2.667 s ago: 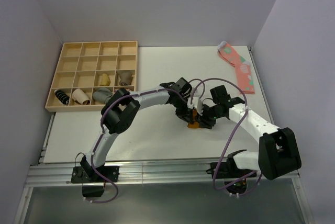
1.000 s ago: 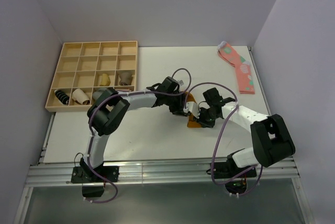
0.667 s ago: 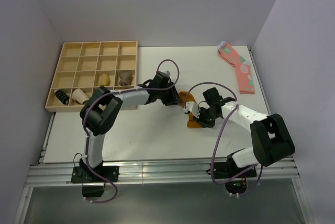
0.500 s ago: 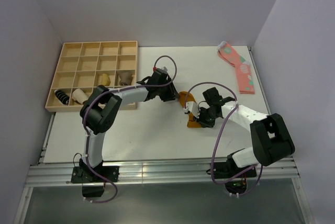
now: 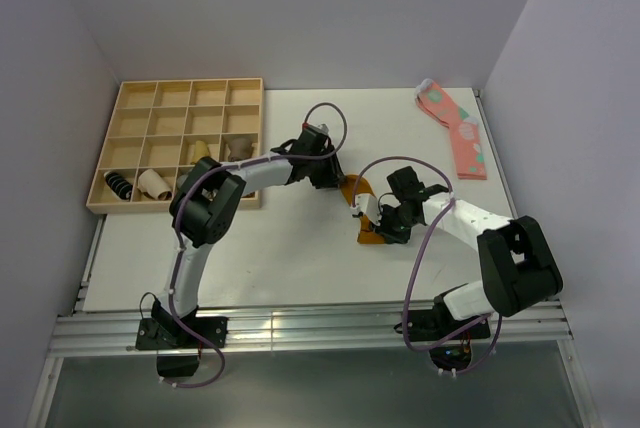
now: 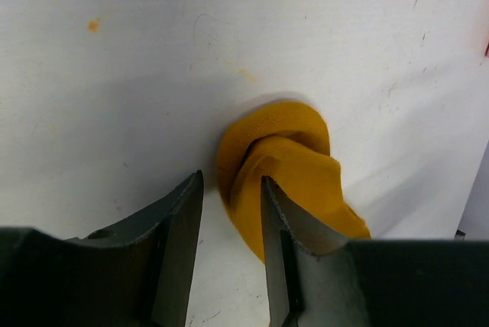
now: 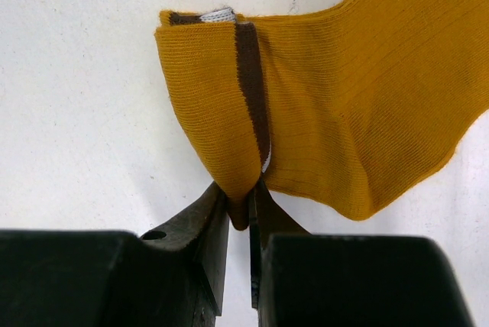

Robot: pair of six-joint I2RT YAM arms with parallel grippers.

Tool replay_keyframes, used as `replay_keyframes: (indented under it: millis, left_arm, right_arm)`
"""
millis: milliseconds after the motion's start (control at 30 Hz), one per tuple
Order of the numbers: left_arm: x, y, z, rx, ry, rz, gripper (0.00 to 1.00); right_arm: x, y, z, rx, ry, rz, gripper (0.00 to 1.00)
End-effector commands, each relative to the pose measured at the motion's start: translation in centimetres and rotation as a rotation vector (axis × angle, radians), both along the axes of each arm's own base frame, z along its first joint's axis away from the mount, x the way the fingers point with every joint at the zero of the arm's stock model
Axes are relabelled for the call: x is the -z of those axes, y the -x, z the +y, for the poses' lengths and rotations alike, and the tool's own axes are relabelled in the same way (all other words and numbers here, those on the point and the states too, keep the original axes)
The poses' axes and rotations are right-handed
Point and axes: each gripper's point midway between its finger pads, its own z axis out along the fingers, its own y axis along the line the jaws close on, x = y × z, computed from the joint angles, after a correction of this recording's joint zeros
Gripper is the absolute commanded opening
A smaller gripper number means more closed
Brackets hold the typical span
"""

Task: Roll the socks
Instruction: Roll the sock at the center of the board.

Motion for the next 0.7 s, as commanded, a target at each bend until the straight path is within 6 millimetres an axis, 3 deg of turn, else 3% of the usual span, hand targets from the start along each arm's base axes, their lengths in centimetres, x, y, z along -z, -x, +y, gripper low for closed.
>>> replay_keyframes:
  millis: [0, 367, 500, 567, 667]
  left_arm:
    - [-0.5, -0.8, -0.2, 0.028, -0.021, -0.024, 0.41]
    - [2.0, -0.1, -0.4, 0.060, -0.046, 0.040, 0.36]
    - [2.3, 0.0, -0.3, 0.061, -0.050, 0.046, 0.17]
    - [2.5, 0.0, -0.2, 0.061, -0.053, 0.046, 0.02]
    - [2.3, -0.1, 0.6, 0.037, -0.059, 0.038, 0.00]
  right_arm:
    - [1.4, 0.6, -1.1, 0.005, 0.073, 0.039, 0.04]
    - [1.3, 0.4, -1.0, 0.004, 0.076, 0.051, 0.04]
    - [1.2, 0.4, -1.0, 0.007, 0.075, 0.054, 0.04]
    - [1.2, 0.4, -1.0, 0.005, 0.076, 0.055, 0.04]
    - [1.2, 0.6, -1.0, 0.005, 0.076, 0.070, 0.04]
